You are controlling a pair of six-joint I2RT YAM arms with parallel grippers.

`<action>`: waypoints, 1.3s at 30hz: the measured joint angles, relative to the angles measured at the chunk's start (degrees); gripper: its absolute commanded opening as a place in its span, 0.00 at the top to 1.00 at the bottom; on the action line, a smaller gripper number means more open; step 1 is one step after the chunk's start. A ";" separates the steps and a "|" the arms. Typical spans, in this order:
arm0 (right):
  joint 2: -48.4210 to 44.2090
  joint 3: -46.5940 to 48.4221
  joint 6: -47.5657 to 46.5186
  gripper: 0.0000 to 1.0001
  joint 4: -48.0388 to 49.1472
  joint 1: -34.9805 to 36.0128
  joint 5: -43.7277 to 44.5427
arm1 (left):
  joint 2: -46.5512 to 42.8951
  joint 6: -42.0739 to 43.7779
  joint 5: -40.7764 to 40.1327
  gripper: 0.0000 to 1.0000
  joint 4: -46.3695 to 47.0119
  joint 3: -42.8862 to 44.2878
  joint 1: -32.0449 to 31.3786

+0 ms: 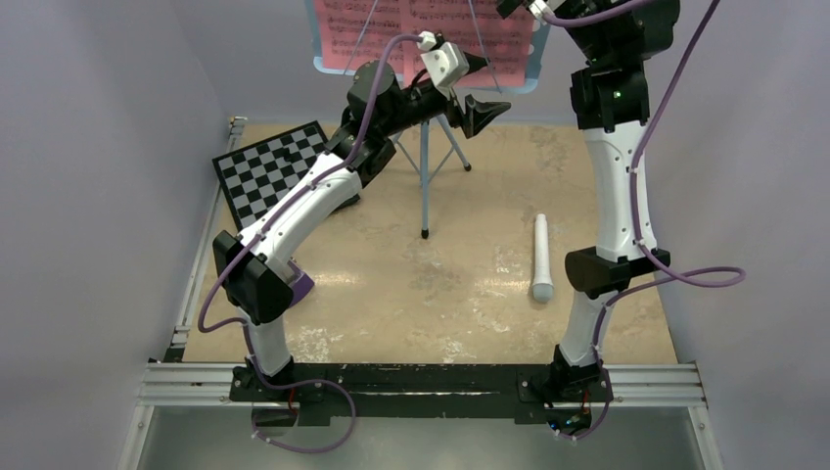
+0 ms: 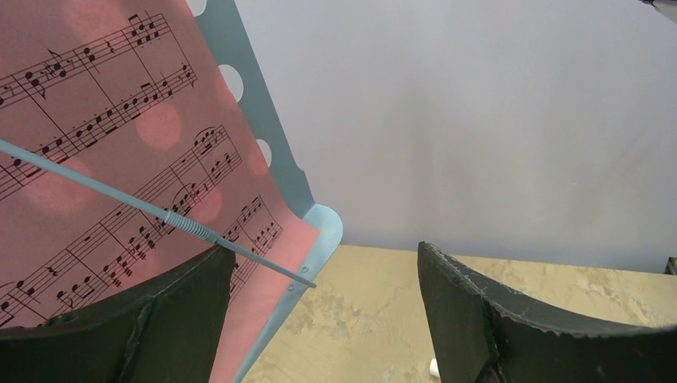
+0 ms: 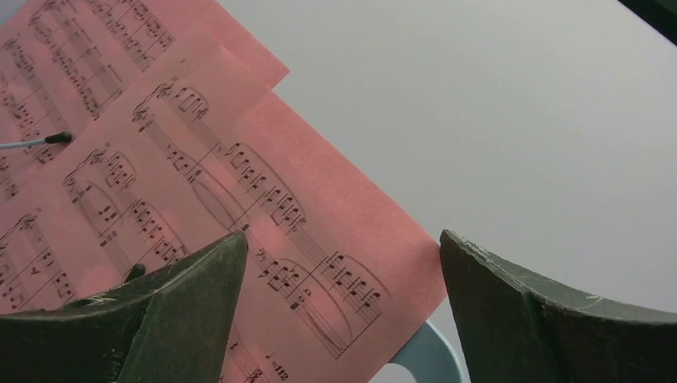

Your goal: Pack up the instrument practice props

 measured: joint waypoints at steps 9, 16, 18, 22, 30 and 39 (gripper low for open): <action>-0.83 -3.98 -2.10 0.19 0.35 0.22 -5.49 | -0.48 0.02 0.11 0.13 1.29 -1.95 -0.20; -5.14 -11.02 -7.04 0.28 0.26 1.57 -8.28 | -0.85 0.02 0.09 0.13 1.62 -2.49 -0.22; -6.19 -12.15 -7.98 0.29 0.22 1.84 -8.61 | -0.85 0.00 0.09 0.13 1.62 -2.49 -0.22; -9.88 -16.98 -9.07 0.30 0.83 1.88 -9.64 | -0.85 0.02 0.07 0.13 1.64 -2.49 -0.22; -16.13 -25.29 -7.69 0.26 0.35 1.88 -11.87 | -0.85 0.04 0.04 0.13 1.68 -2.49 -0.20; -14.23 -23.32 3.48 0.22 0.66 1.95 -11.45 | -0.85 0.00 0.07 0.13 1.99 -2.62 -0.20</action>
